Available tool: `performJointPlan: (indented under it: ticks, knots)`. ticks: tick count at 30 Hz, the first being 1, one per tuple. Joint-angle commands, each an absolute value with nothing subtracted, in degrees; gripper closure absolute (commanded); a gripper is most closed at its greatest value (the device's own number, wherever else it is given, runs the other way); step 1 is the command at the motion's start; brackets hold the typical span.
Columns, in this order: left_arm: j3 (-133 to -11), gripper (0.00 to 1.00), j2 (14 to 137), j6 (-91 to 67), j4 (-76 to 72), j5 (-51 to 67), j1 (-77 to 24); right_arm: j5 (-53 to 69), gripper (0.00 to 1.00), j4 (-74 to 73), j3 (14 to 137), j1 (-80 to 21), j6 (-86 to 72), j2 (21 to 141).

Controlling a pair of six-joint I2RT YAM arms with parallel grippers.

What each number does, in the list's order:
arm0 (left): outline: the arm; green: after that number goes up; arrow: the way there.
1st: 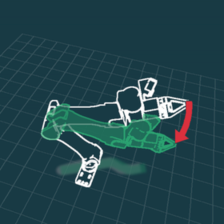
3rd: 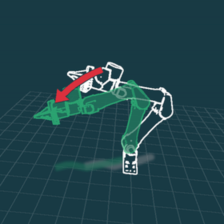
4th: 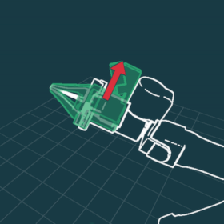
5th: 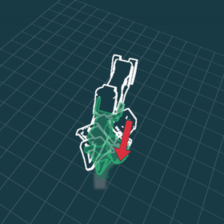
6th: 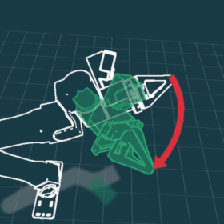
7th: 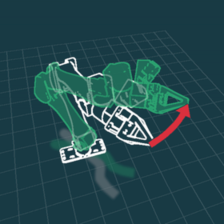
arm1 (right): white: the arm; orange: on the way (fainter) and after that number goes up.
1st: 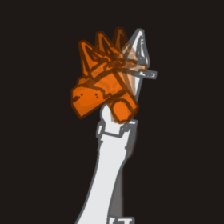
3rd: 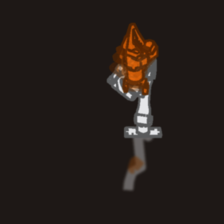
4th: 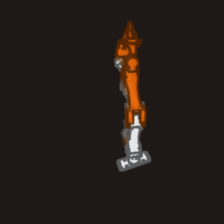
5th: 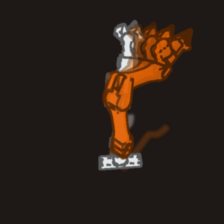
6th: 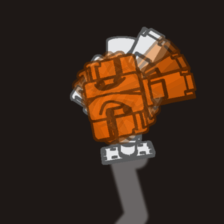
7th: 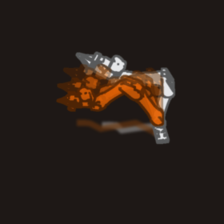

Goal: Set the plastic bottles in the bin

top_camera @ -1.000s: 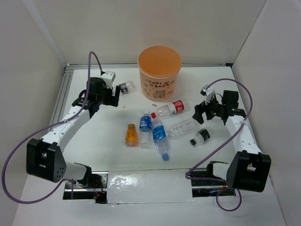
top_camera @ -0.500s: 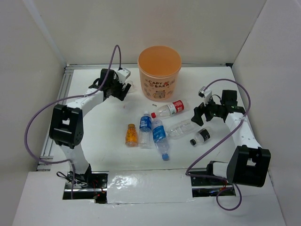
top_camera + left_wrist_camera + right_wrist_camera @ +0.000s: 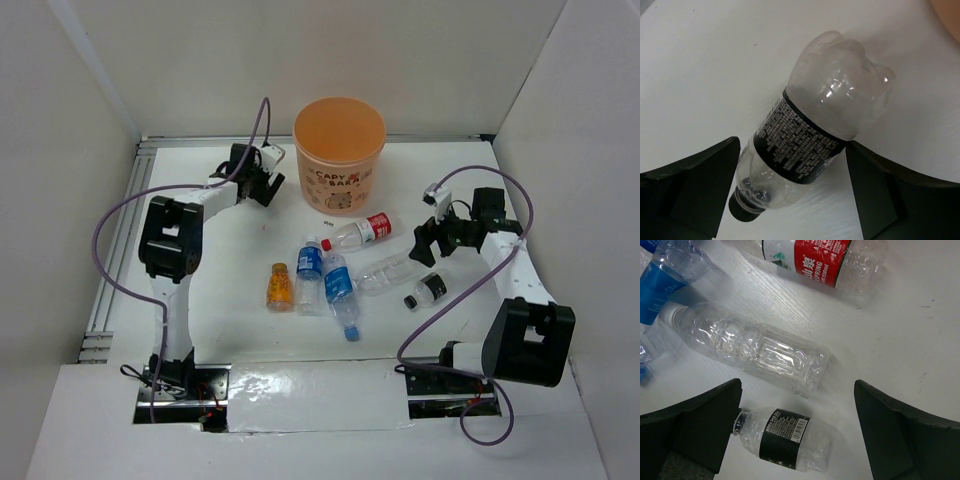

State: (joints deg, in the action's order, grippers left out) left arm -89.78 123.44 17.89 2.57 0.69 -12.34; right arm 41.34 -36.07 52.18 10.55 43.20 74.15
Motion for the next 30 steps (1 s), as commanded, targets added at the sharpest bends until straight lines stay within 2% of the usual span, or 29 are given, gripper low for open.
performJointPlan:
  ticks: [1,3,5,7,8,9,12,13,14,15,18,19,22,26,30]
  knots:
    - [-92.37,0.01,124.98,19.16,0.09,0.96,-12.57,42.01,0.00,-38.41,54.49,10.90,43.95,74.88]
    - [-91.85,0.03,125.68,18.63,0.61,1.93,-12.57,42.54,0.00,-38.41,54.49,11.42,43.95,74.88]
    - [-90.80,0.14,125.68,18.11,1.84,2.98,-12.57,43.15,0.00,-37.89,55.02,11.43,43.95,75.41]
    - [-90.09,0.27,124.99,16.80,3.33,3.52,-12.57,43.15,0.00,-37.88,55.02,11.43,43.95,75.41]
    - [-90.09,0.42,124.20,16.18,3.95,3.52,-12.57,43.85,0.00,-37.36,55.02,11.43,43.95,75.41]
    - [-89.22,0.49,123.32,15.48,3.96,2.99,-12.57,44.47,0.00,-37.35,55.02,11.43,43.95,75.93]
    - [-86.84,0.62,118.32,12.66,4.48,0.36,-12.57,46.05,0.05,-37.35,53.70,11.43,46.31,75.94]
    - [-85.62,0.67,114.82,10.48,4.48,-1.48,-12.05,47.01,0.11,-38.05,52.48,11.43,49.28,76.46]
    - [-85.61,0.67,112.87,9.42,4.48,-1.49,-12.04,47.02,0.11,-38.06,52.47,11.43,49.31,76.46]
    - [-84.82,0.67,110.85,8.45,5.18,-1.49,-11.43,47.80,0.22,-38.06,52.47,11.43,50.44,76.46]
    - [-84.11,0.70,102.41,4.93,6.50,-1.49,-11.43,49.12,0.39,-38.76,51.33,11.43,53.26,76.99]
    - [-84.11,0.70,100.48,4.31,6.50,1.29,-11.43,49.13,0.50,-38.76,51.33,11.43,53.96,76.99]
    - [-86.74,0.70,94.85,2.55,8.87,4.91,-14.31,49.66,0.62,-39.28,50.80,11.43,53.96,77.61]
    - [-89.74,0.70,90.97,0.10,7.13,6.13,-19.68,51.32,0.66,-39.29,49.75,10.90,54.76,78.75]
    - [-90.79,0.67,92.19,-5.26,-5.49,11.42,-22.58,51.33,0.65,-39.29,48.43,10.90,54.76,77.26]
